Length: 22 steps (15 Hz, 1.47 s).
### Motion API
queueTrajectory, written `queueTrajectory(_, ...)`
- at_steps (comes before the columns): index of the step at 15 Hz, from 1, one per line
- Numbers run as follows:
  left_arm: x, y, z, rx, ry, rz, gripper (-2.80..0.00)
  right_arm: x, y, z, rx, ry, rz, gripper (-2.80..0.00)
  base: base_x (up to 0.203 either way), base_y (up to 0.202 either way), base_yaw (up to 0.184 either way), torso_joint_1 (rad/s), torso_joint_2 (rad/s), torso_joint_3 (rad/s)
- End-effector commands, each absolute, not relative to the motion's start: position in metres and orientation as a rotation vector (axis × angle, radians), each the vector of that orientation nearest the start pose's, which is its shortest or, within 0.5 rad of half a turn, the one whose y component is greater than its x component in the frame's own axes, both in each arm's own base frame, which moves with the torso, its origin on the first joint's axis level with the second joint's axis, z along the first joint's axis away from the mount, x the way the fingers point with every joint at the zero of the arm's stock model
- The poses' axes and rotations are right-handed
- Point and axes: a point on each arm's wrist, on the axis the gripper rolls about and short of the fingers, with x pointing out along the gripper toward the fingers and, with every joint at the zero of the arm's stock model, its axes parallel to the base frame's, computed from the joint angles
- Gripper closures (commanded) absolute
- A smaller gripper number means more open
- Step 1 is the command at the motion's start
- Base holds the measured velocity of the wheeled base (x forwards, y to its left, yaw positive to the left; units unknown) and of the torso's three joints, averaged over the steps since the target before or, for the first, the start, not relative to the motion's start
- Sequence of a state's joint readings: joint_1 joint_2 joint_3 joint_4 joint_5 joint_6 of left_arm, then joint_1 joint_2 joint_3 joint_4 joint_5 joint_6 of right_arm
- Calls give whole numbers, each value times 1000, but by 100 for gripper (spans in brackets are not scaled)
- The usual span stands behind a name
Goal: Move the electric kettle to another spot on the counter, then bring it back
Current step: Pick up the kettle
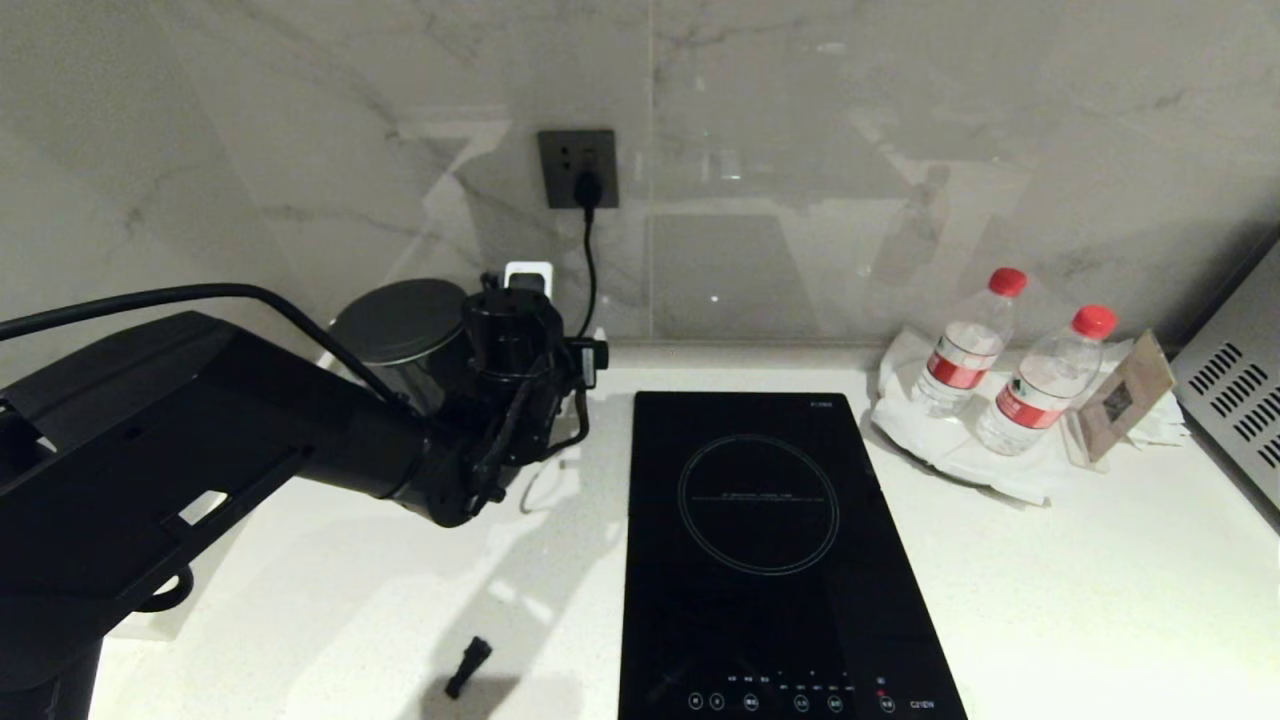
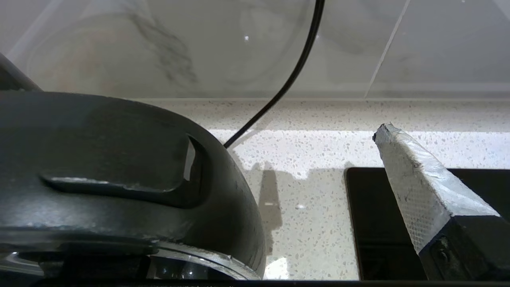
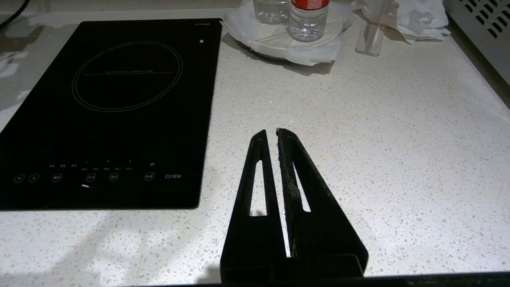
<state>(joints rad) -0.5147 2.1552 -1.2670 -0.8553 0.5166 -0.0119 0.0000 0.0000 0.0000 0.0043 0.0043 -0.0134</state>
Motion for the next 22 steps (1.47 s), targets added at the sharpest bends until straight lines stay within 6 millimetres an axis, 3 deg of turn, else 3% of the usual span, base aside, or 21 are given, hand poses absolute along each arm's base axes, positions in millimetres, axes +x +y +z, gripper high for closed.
queueTrajectory(1,382,-203,162,-2,19,6,0,-23,0,75,-14,5,5,0,0,0,0,0,0,0)
queueTrajectory(11,386,-195,162,-4,18,26,0,-23,0,75,-14,5,5,0,0,0,0,0,0,0)
queueTrajectory(16,389,-185,188,-30,-45,52,0,-23,0,75,-14,5,5,0,0,0,0,0,0,0)
queueTrajectory(22,371,-179,224,-31,-96,42,0,-23,0,75,-14,5,5,0,0,0,0,0,0,0)
